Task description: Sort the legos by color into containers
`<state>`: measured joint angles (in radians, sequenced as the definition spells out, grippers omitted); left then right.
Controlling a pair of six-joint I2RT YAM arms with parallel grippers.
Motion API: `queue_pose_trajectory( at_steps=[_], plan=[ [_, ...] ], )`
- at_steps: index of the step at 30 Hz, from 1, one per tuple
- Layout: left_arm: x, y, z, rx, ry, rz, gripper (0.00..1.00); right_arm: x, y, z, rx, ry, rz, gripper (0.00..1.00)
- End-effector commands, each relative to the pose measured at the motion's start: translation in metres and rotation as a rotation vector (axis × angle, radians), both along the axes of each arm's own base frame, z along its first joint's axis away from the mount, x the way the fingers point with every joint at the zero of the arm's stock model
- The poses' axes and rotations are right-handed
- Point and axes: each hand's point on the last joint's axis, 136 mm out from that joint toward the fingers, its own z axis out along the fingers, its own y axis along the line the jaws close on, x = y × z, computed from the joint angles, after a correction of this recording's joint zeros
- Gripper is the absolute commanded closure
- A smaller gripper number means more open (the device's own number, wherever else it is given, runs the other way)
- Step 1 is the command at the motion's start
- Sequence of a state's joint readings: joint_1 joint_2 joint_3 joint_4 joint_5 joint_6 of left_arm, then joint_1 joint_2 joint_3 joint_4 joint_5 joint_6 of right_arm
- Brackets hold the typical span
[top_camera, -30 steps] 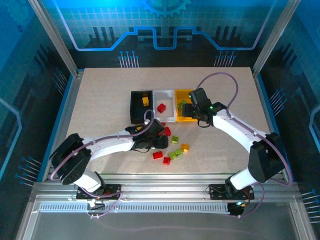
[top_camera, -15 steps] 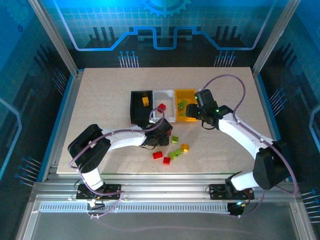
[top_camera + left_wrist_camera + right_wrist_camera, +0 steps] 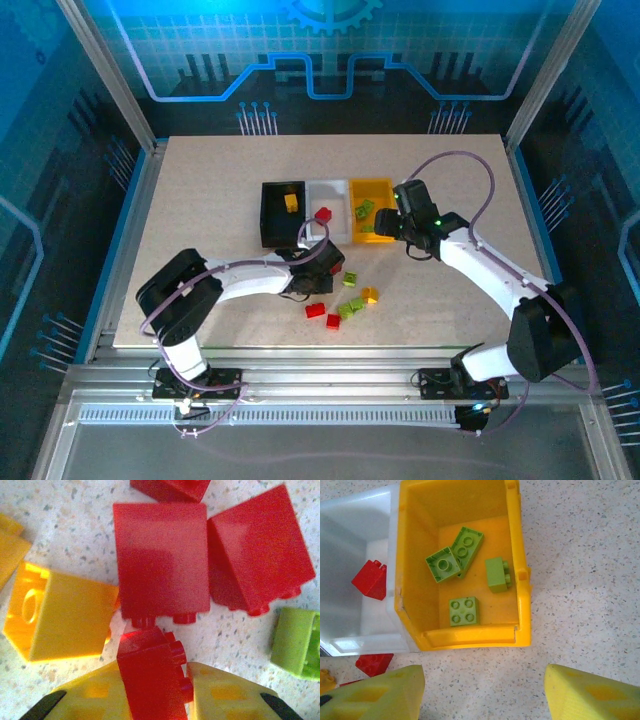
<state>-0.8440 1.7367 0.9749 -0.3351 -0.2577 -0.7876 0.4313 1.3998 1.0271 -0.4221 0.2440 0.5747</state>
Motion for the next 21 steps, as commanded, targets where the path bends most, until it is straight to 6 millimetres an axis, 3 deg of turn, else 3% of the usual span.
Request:
queue_pose_trajectory(
  at_steps=[1,6,10,13,16,21],
  plan=[
    [-0.019,0.002,0.009,-0.005,0.012,-0.018,0.78,0.000,-0.003,0.007,0.022,-0.028,-0.005,0.34],
    [-0.035,-0.005,0.042,-0.068,-0.022,-0.050,0.79,-0.005,-0.005,0.006,0.036,-0.032,-0.015,0.34],
    [-0.020,-0.009,0.086,-0.124,-0.103,-0.054,0.78,-0.009,-0.005,0.001,0.050,-0.024,-0.020,0.34],
    [0.007,-0.008,0.113,-0.161,-0.140,-0.031,0.78,-0.011,-0.006,-0.004,0.046,-0.012,-0.023,0.35],
    [0.047,-0.008,0.130,-0.185,-0.177,-0.003,0.77,-0.014,-0.009,-0.008,0.037,-0.004,-0.029,0.35],
    [0.115,-0.011,0.129,-0.119,-0.184,0.031,0.79,-0.021,-0.014,-0.011,0.031,0.009,-0.043,0.35]
  ],
)
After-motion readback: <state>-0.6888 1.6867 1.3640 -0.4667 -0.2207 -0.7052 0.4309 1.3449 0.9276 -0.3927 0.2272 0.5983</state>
